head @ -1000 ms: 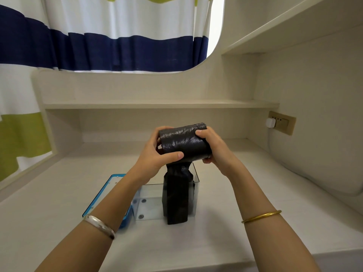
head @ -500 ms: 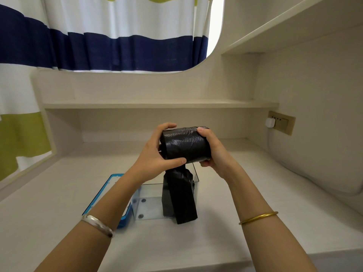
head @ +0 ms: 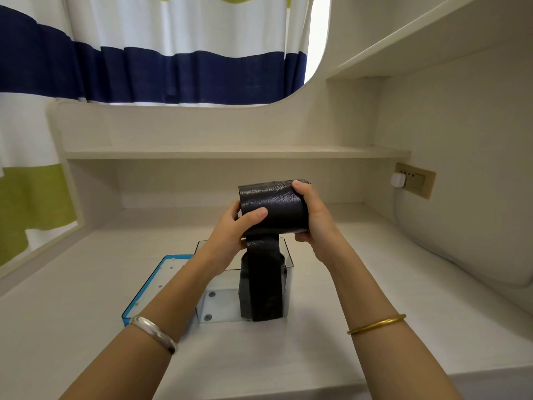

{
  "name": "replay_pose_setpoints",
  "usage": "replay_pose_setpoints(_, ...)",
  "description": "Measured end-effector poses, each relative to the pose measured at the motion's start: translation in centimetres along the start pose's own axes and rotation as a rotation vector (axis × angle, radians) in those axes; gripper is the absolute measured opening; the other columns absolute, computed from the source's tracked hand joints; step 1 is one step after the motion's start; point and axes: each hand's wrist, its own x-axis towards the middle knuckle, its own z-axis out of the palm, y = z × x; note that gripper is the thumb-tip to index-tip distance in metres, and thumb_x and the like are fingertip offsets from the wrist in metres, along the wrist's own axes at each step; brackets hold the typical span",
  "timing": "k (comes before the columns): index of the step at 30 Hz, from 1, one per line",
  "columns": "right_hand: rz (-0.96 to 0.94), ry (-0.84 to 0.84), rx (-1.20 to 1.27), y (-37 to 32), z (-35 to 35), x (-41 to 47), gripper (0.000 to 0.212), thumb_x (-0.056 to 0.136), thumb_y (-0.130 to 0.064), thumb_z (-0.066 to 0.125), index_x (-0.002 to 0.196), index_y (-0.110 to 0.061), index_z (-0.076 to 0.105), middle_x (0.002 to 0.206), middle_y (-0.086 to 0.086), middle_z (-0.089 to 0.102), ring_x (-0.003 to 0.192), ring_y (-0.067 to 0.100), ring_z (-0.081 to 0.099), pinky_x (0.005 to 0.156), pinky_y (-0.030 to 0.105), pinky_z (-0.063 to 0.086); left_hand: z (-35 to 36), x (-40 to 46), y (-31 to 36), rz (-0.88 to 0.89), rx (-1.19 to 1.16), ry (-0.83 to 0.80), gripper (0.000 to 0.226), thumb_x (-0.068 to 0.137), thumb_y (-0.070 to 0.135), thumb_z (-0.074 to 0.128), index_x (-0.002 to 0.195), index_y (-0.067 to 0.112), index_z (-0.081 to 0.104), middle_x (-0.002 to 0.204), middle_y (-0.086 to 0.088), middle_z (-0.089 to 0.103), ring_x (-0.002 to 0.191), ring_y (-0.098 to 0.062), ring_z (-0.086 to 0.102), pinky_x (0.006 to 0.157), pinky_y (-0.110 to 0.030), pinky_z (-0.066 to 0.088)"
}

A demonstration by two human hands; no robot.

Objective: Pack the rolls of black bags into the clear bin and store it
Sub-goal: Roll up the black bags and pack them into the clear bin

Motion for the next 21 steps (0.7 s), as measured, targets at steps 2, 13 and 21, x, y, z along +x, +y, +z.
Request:
replay_pose_setpoints(2,0.008,-0.016,-0.009,0.16,-0.11,0.06,0.037,0.067,-0.059,0.047,0.085,-0.027,0.055,0.080,-0.001,0.055,0.068,0.013,0.048,0.054,0.025,0.033,-0.18,-0.08,0.01,-0.017,0.004,-0.015,0.096,0.044,0.047,0.078,0.128,0.014,0.046,0.125,-0.014,0.056,0.113,-0.029,0.057,0.084,-0.036,0.053)
replay_pose_setpoints(13,0.074,-0.091,0.079,0.78,-0.31,0.44,0.045,0.082,-0.055,0.050,0.114,-0.024,0.058,0.118,0.010,0.063,0.106,0.027,0.062,0.087,0.046,0.055,0.06,-0.23,0.22,-0.045,-0.201,-0.050,0.085,0.052,0.028,0.073,0.129,0.007,0.045,0.119,-0.015,0.059,0.105,-0.026,0.061,0.072,-0.028,0.058)
replay_pose_setpoints(21,-0.010,-0.051,0.049,1.03,-0.28,0.42,0.068,0.064,-0.061,0.056,0.116,-0.018,0.056,0.118,0.013,0.062,0.105,0.030,0.062,0.069,0.036,0.053,0.24,-0.41,0.91,-0.139,-0.234,-0.110,0.049,0.068,0.016,0.060,0.115,0.015,0.051,0.118,-0.015,0.058,0.106,-0.029,0.059,0.077,-0.033,0.058)
